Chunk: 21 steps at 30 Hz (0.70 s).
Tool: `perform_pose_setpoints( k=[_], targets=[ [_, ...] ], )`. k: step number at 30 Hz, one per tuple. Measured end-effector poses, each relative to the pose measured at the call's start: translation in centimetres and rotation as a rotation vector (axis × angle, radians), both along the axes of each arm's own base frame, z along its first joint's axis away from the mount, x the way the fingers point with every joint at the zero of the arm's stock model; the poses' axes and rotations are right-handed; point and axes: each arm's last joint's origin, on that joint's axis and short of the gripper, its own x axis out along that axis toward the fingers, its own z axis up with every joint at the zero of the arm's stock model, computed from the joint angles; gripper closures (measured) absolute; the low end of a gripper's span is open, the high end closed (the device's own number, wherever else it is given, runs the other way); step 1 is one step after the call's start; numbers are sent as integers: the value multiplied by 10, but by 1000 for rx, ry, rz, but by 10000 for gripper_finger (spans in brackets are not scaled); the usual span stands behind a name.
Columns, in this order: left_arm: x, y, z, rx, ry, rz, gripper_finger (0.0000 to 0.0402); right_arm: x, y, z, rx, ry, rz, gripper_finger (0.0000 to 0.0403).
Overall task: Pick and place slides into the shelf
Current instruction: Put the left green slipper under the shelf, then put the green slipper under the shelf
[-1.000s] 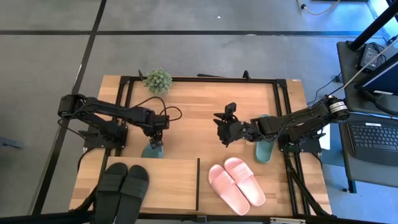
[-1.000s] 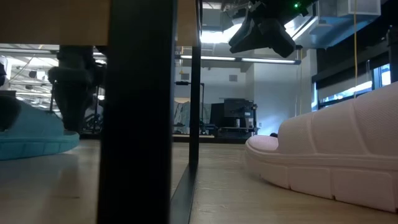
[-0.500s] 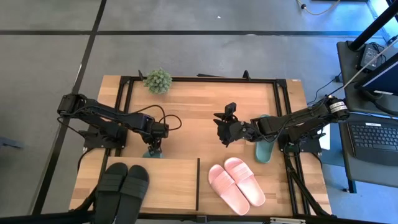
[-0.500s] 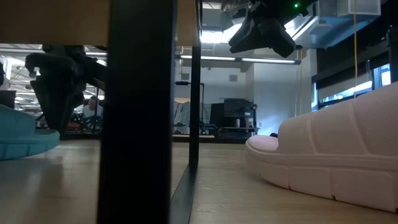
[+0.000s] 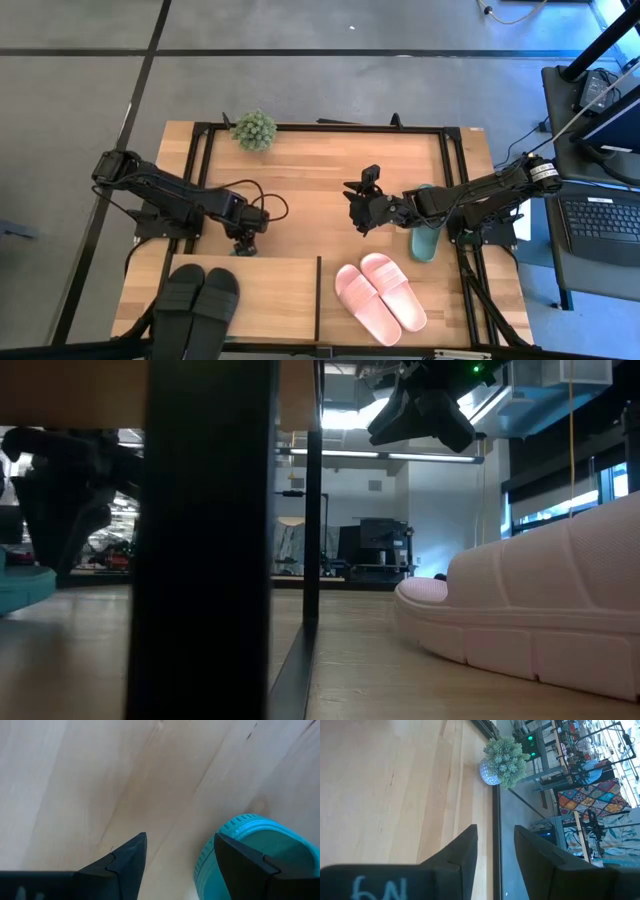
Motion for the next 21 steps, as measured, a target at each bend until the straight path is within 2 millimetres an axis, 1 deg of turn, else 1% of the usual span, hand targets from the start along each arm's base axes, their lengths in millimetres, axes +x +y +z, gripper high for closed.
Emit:
perform_pose_setpoints(
  k=[4, 9, 15, 21],
  targets=[
    [0, 0, 1, 11, 1, -23, 180, 0, 0, 0, -4, 3, 2, 272],
    [7, 5, 14, 71, -23, -51, 180, 1, 0, 1, -15, -6, 6, 272],
    [22, 15, 39, 161, -98, -93, 180, 2, 0, 3, -7, -29, 3, 272],
    [39, 27, 67, 220, -212, -202, 180, 4, 1, 7, 41, -106, -16, 272]
  ],
)
